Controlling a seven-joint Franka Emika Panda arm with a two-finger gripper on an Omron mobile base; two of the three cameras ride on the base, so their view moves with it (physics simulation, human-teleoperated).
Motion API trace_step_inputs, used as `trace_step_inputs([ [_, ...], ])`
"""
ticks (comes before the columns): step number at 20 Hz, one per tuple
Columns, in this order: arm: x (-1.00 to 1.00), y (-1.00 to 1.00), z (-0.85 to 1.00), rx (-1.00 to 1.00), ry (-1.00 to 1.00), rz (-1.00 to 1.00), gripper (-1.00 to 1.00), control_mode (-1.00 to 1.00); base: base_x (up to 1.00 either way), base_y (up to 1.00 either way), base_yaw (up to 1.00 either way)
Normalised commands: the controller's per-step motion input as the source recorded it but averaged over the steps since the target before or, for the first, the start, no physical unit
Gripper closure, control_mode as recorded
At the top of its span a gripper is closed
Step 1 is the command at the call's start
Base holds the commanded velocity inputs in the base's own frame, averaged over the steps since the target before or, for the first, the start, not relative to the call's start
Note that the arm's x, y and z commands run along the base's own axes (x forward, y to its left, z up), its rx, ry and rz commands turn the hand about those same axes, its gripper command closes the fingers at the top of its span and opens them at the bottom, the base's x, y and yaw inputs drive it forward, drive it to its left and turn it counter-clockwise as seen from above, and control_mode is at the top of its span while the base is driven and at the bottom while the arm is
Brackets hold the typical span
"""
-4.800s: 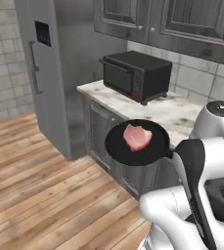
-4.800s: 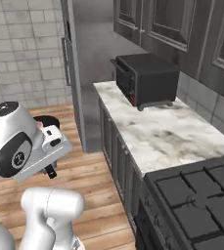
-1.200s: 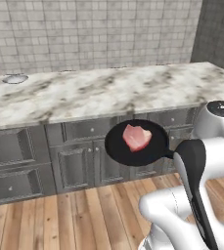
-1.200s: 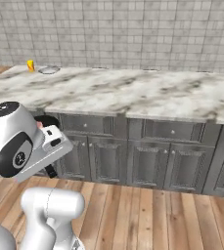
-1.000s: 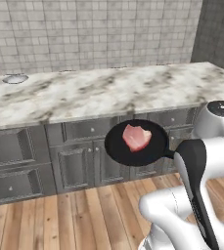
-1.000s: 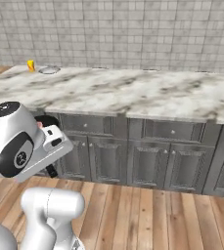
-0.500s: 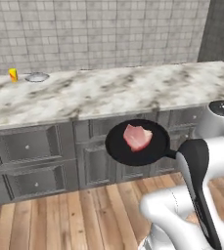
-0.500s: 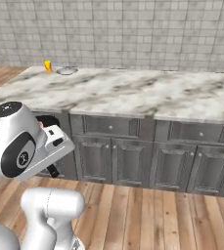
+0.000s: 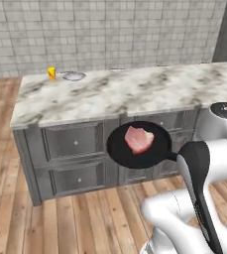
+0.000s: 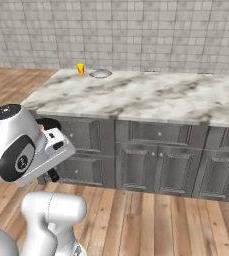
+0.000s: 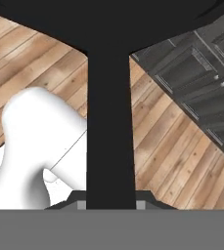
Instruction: Pick up the pan with the steak in it and place it on the dining table. Then place the steak on the plate.
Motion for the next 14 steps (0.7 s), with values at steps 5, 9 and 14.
trace_step_inputs([
  [5,0.00,0.00,0.00,0.00,0.00,0.00,1.00,1.00,0.04,1.00,0.00],
  [9,0.00,0.00,0.00,0.00,0.00,0.00,1.00,1.00,0.04,1.00,0.00],
  [14,0.00,0.00,0.00,0.00,0.00,0.00,1.00,1.00,0.03,1.00,0.00],
])
